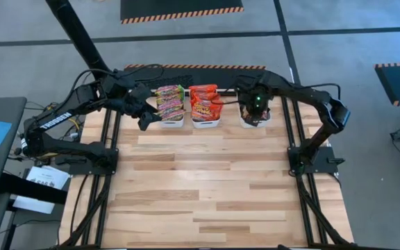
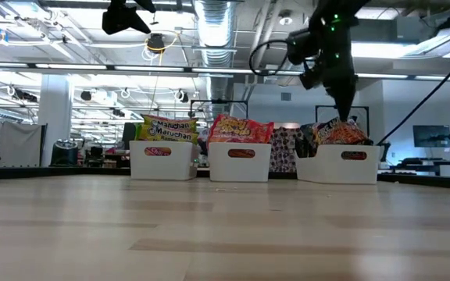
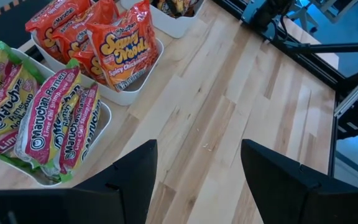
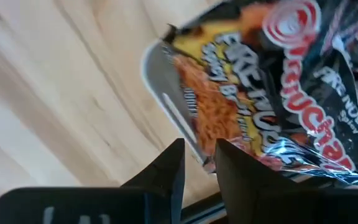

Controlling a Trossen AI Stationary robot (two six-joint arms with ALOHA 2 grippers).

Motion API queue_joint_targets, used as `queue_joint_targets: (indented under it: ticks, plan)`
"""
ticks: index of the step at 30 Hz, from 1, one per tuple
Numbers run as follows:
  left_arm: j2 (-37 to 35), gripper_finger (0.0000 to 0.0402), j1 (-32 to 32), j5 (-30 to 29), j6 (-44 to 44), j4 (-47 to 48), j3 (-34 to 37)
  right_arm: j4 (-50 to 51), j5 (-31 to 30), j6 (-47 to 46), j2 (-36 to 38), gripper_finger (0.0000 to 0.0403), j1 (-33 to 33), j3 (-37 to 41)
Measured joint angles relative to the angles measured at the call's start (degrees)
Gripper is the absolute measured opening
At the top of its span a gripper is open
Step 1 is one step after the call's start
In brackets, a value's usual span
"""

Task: Sort Maruchan noodles
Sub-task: Put the black noodle pack into the right white bin

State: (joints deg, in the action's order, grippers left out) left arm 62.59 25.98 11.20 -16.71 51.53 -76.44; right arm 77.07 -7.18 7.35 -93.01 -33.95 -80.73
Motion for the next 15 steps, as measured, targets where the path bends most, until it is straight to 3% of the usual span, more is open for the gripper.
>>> queue_joint_targets:
  ticks: [15]
  plan:
    - [0.02,0.0217,-0.02,-0.02,0.58,0.02,0.00,-6.69,2.97,0.16,-0.89,0.0111,-6.32,7.64]
